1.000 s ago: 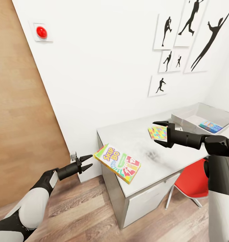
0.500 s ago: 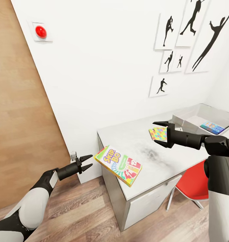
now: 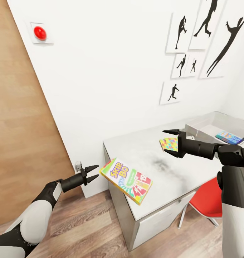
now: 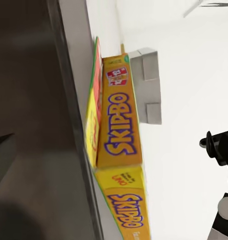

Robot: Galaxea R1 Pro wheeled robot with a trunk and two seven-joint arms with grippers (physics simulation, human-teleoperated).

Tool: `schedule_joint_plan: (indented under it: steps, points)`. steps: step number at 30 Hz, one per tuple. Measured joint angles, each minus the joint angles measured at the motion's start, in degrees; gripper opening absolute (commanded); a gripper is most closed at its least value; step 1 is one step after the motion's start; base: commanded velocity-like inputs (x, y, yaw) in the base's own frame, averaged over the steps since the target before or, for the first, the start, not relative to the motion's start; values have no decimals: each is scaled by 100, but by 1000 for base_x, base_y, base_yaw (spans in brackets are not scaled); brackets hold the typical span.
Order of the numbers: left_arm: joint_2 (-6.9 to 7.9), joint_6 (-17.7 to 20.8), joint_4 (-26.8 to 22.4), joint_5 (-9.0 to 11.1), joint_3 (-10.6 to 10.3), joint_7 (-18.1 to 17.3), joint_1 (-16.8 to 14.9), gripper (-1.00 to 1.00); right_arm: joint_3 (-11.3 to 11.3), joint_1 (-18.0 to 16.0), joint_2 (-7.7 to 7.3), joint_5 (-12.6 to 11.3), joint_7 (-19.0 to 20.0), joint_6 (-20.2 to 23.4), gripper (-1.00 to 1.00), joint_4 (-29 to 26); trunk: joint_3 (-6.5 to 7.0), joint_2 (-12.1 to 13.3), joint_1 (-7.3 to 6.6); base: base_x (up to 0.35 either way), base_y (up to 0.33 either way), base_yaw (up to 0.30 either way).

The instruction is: Put all the toys in the child's room - the three board games (two on the bed and one on the table), the two jigsaw puzzles on the table, and the tennis ball on the table - inside the toy box on the table in the child's room.

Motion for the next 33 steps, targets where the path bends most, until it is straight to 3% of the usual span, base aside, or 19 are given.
schedule_joint_plan:
  steps: [25, 33]
  points:
    - [0, 0, 0, 0, -4, 1, 0, 100, 0, 17, 0, 0, 1, 0, 100, 0, 0, 0, 1, 6, -1, 0]
    - [0, 0, 1, -3, -2, 7, 0, 100, 1, 19, 0, -1, 0, 0, 100, 0, 0, 0, 1, -17, -127, 0]
